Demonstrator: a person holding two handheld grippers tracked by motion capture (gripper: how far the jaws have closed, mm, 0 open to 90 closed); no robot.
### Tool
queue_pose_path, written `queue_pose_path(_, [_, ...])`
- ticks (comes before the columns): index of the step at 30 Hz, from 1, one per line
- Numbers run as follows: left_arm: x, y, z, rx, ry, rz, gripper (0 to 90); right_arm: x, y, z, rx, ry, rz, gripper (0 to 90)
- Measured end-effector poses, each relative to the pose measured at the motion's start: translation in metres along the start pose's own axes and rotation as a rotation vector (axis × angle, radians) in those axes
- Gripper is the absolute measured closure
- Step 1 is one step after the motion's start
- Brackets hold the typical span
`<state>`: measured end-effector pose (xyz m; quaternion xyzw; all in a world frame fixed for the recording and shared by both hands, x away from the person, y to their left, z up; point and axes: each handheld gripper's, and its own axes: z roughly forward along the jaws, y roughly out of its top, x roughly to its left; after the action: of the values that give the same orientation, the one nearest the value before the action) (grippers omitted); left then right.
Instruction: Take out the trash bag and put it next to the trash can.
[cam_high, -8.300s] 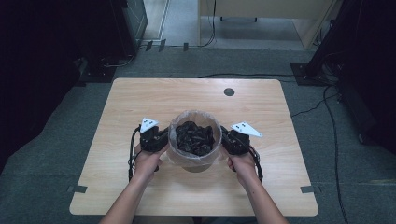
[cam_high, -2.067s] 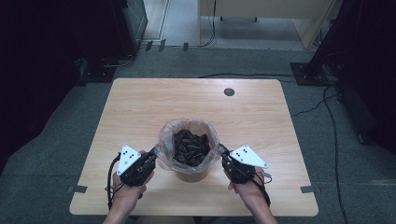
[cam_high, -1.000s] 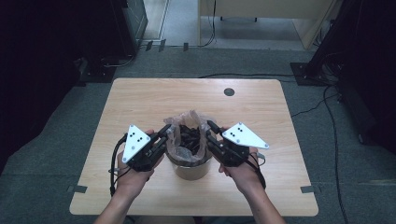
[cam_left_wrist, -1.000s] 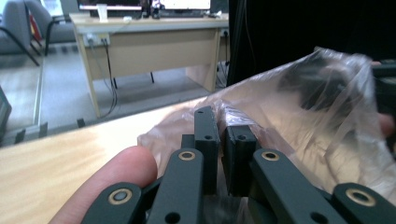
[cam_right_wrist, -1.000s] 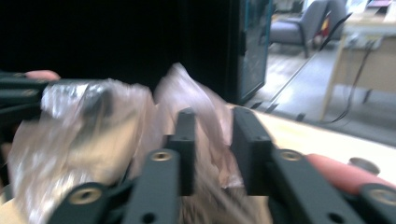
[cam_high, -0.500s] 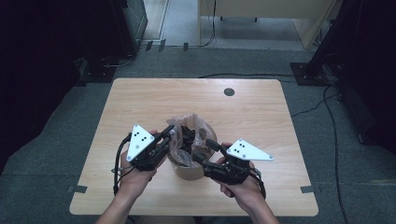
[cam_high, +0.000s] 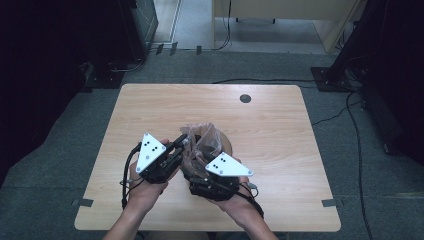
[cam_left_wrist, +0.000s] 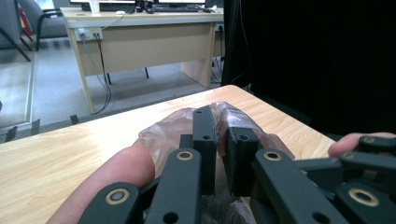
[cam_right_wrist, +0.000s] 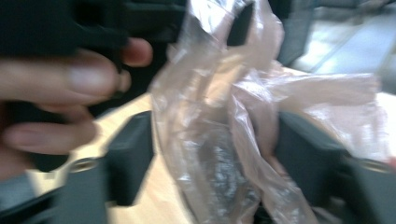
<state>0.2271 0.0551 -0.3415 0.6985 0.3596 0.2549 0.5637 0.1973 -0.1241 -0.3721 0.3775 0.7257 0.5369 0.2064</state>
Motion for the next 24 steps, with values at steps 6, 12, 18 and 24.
queue_pose_path(6, [0.009, -0.005, -0.006, -0.02, -0.019, -0.038, 68.4, -0.007, -0.003, 0.002, -0.008, -0.074, 0.032, 84.2])
queue_pose_path(12, [0.02, -0.02, -0.019, -0.087, -0.001, -0.088, 39.1, -0.011, -0.001, -0.002, -0.038, -0.079, 0.028, 88.8])
queue_pose_path(18, [0.028, -0.029, -0.028, -0.081, 0.01, -0.109, 21.0, -0.015, 0.002, -0.004, -0.071, -0.105, 0.042, 89.3])
queue_pose_path(24, [0.041, -0.05, -0.034, -0.019, 0.046, -0.11, 18.8, -0.019, 0.005, -0.008, -0.096, -0.121, 0.049, 89.5])
